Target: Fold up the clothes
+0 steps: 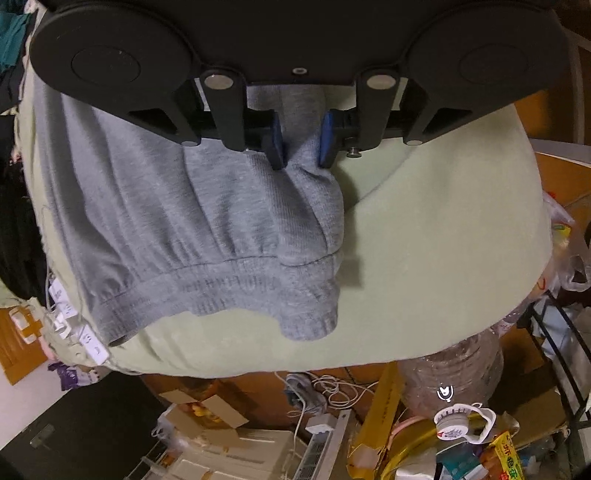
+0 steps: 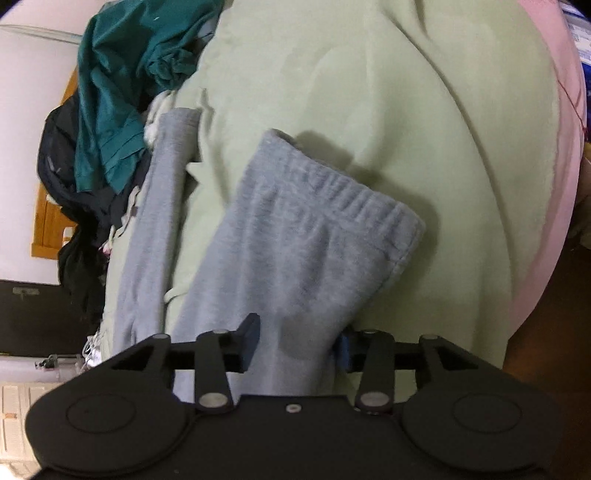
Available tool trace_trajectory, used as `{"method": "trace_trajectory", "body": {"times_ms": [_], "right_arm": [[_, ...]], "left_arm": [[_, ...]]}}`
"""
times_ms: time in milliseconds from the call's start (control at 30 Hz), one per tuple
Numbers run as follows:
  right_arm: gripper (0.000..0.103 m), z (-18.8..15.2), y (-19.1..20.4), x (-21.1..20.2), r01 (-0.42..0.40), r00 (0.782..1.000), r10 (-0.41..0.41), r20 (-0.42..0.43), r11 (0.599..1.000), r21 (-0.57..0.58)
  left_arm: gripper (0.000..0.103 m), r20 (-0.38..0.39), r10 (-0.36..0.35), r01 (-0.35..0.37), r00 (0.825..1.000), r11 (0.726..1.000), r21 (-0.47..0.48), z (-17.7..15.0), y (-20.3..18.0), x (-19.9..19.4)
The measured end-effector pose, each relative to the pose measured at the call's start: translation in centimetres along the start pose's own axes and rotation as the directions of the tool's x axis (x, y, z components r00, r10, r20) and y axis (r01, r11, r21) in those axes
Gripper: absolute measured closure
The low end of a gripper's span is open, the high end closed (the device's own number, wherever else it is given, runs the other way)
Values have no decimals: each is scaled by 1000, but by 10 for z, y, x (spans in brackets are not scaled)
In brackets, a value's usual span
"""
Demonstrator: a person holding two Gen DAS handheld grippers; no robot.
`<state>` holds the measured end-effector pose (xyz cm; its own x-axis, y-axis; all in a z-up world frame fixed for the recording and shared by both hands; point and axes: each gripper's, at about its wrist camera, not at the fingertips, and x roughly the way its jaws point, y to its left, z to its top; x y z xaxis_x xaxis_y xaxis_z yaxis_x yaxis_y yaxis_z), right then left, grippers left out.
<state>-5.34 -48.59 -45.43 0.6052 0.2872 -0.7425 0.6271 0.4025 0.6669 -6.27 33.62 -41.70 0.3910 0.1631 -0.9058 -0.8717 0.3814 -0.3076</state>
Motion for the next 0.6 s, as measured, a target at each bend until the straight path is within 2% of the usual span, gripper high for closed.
{"method": "trace_trajectory", "body": {"times_ms": [167, 233, 267, 333, 367, 433, 600], "right_arm": [[76, 5, 15, -9, -15, 999, 13, -34, 998, -58], [76, 9, 19, -13, -17, 999, 13, -47, 997, -72], [76, 12, 21, -14, -11, 998, 6, -54, 996, -89], [76, 13, 22, -13, 6, 998, -13, -65, 995, -103], [76, 12, 21, -13, 9, 998, -16, -66, 995, -100], [76, 11, 16, -14, 11, 998, -16, -61, 997, -75], [75, 9, 13, -12, 12, 997, -18, -79, 997, -75]], "left_arm": [[85, -6, -27, 27, 1000, 1000, -5, 4, -1, -3], [73, -15, -35, 35, 999, 999, -22, 6, 1, -6], [64, -18, -40, 39, 999, 999, -35, 6, 3, -8], [63, -18, -53, 52, 998, 998, -45, 5, 7, -12], [63, -19, -65, 65, 998, 998, -23, 3, 7, -16], [65, -16, -47, 47, 999, 998, 43, 0, 2, -22], [62, 19, -127, 126, 992, 991, 50, 1, -2, -40]]}}
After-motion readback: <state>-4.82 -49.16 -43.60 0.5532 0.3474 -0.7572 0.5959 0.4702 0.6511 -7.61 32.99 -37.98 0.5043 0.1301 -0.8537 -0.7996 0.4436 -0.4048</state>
